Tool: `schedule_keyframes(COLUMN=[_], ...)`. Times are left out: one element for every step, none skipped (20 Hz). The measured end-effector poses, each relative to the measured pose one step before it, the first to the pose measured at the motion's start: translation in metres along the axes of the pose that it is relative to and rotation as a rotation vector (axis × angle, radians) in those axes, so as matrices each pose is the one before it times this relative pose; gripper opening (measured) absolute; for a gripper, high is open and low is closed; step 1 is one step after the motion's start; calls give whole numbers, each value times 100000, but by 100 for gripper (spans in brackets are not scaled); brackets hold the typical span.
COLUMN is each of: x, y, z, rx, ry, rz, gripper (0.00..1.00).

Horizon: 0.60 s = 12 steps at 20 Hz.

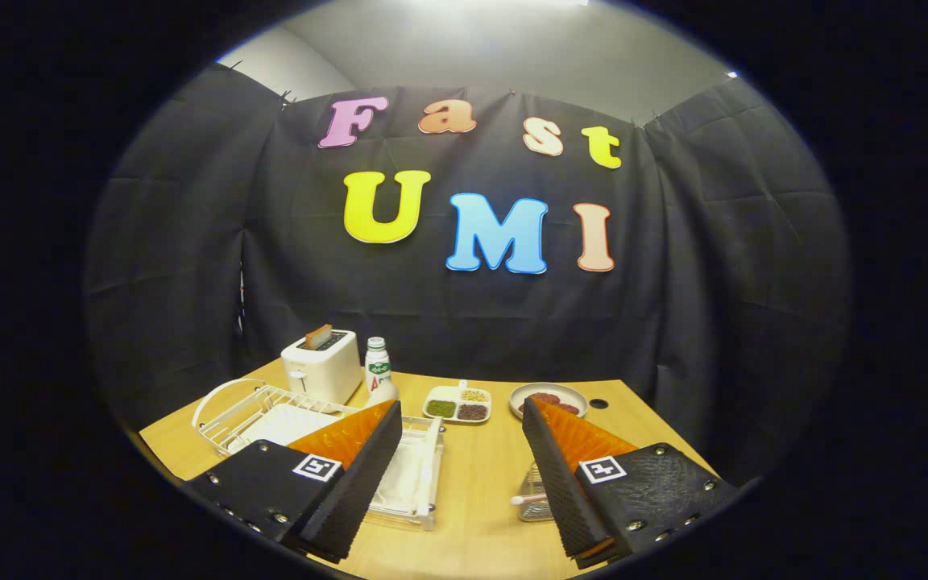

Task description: Take the plate from the dish rack, then take the spoon from the basket and place it into the plate.

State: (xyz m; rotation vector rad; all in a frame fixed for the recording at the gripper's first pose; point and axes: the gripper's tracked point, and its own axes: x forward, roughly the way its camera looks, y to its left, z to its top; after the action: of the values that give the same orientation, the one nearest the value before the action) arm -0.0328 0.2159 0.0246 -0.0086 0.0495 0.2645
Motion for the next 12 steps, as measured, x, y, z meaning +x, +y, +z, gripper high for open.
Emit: schedule_keyframes(x=[582,575,614,634,718,735,628,675,838,628,679,452], y=[1071,900,997,923,803,683,442,502,759,293,596,207], z=[-198,-40,-219,-79,-280,-146,-458,-337,-471,-309,-428,-263], rx=[-163,-292,-234,-165,-205,-392,-1129,-1564,-1762,-2066,-1683,-1636], ry=[905,1059,1202,1125,1169,1207,1530,1782,1925,1657,1701,1702], rz=[201,-431,-495,-501,-913,-887,-2040,-854,-1054,-1580,-707,-1604], gripper=[92,92,92,92,92,92,92,85,83,79,75,72])
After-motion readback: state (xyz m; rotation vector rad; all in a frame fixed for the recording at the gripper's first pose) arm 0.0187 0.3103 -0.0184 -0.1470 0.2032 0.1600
